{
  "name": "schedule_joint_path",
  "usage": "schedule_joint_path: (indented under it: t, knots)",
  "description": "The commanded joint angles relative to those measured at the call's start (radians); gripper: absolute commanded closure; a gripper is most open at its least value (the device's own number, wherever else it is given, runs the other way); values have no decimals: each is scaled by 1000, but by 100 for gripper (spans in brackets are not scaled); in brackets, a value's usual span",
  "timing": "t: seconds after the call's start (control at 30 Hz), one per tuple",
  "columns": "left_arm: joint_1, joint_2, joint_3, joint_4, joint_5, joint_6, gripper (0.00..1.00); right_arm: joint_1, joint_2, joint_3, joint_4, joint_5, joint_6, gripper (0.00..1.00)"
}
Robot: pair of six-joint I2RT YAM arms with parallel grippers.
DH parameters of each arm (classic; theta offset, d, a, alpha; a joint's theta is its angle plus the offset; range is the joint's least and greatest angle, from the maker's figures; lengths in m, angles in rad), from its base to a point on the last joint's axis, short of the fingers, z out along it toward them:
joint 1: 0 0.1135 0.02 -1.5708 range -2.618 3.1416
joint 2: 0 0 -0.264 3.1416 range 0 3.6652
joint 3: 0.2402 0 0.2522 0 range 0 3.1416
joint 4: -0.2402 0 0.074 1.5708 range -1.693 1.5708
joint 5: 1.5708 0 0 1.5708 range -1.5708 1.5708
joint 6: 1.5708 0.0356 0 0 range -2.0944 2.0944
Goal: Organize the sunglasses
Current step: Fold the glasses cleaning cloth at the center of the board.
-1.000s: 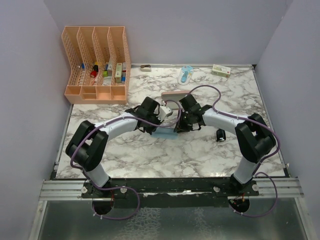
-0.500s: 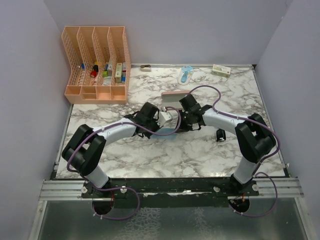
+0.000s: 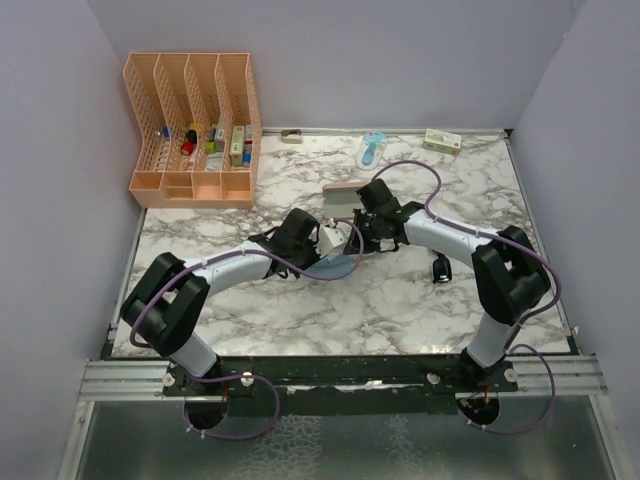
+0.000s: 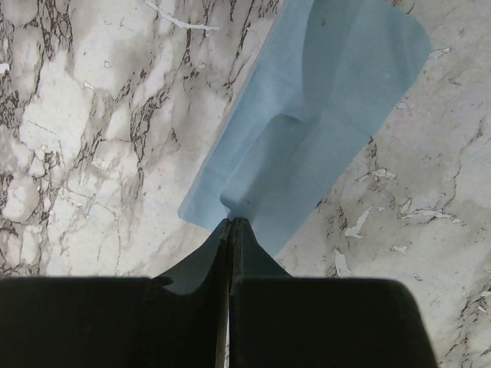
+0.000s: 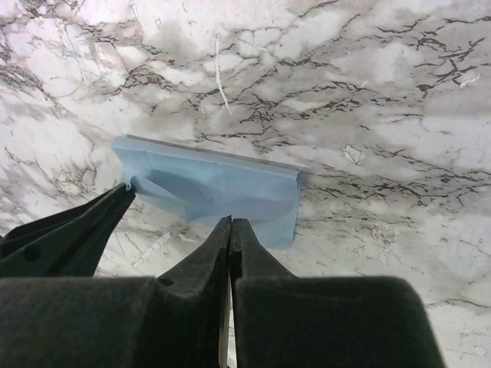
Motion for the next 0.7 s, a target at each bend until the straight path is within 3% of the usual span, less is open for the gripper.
schedule_joint_path:
  t: [0.0, 0.47, 0.67]
  knots:
    - [-18, -45, -30, 41, -39, 39, 100, 7, 25, 33, -12, -15, -8, 99]
    - [-23, -46, -51, 61, -86, 21, 100, 7, -38, -101, 25, -39, -4, 99]
    - [-30, -46, -48, 56, -73, 19, 100, 6, -45, -117, 37, -45, 6, 94]
